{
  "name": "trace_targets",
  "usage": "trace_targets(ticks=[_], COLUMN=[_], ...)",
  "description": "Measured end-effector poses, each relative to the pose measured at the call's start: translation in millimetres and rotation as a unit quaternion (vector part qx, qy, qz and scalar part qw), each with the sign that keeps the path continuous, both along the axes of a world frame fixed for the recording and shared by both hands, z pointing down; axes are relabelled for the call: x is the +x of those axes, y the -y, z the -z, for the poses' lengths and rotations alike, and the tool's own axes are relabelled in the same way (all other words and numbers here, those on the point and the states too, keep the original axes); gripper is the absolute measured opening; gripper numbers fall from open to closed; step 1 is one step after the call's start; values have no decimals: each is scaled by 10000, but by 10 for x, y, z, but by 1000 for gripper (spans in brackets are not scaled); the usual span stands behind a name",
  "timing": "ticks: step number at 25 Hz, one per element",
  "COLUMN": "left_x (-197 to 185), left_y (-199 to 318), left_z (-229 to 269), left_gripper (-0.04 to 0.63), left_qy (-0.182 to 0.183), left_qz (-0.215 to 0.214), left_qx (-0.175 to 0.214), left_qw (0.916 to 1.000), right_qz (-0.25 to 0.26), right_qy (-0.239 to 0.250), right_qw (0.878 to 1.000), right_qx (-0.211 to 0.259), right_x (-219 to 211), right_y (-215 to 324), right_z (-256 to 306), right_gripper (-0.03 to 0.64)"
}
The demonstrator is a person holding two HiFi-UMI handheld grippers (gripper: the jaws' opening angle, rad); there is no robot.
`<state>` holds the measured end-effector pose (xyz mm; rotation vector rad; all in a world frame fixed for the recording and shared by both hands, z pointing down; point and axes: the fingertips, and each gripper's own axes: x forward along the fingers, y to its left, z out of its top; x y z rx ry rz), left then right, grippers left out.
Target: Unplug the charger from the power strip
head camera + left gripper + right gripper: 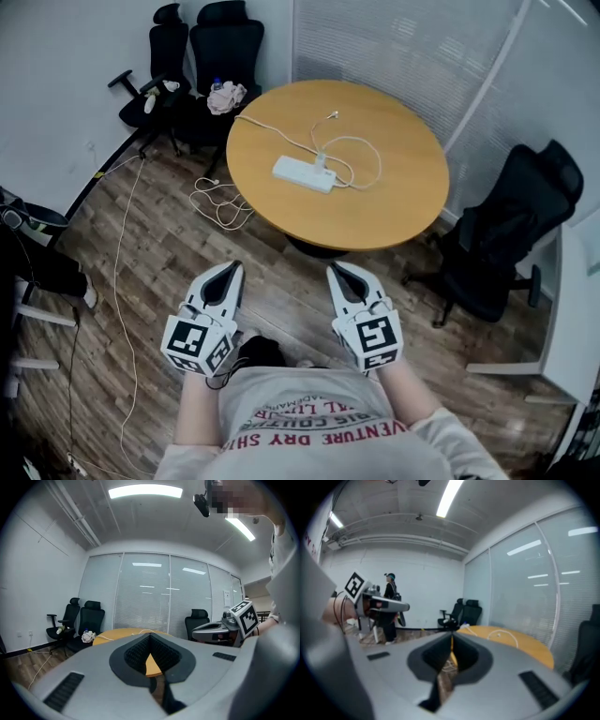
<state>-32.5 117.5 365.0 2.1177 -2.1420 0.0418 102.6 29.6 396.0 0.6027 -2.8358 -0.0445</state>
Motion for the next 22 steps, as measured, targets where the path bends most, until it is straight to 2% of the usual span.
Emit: trace_targets(ticks=[6,11,16,22], left_x=[-366,-937,-1509,-1897], left_y=[874,1732,2503,3105], left_z=[-125,-71,19,-154], left_gripper=[32,32,32,32], left_qy=[100,92,-19,-62], left_qz=[-613,-1228,-1928,-2693], left_qx=[-26,33,-24,-276], left_qw=[9981,9924,9812,9626], right_qz=[-441,-1133,-1883,-2779], right_qy=[-76,-67,-66,-8], right_qw=[9990,9935,9820,9581], right_qx=[32,-43,-150,-698], right_x=[-338,-817,-1299,-1639], right_y=[623,1210,1777,2279], right_z=[-133,-145,-65,-247], right_gripper=[29,29,29,29])
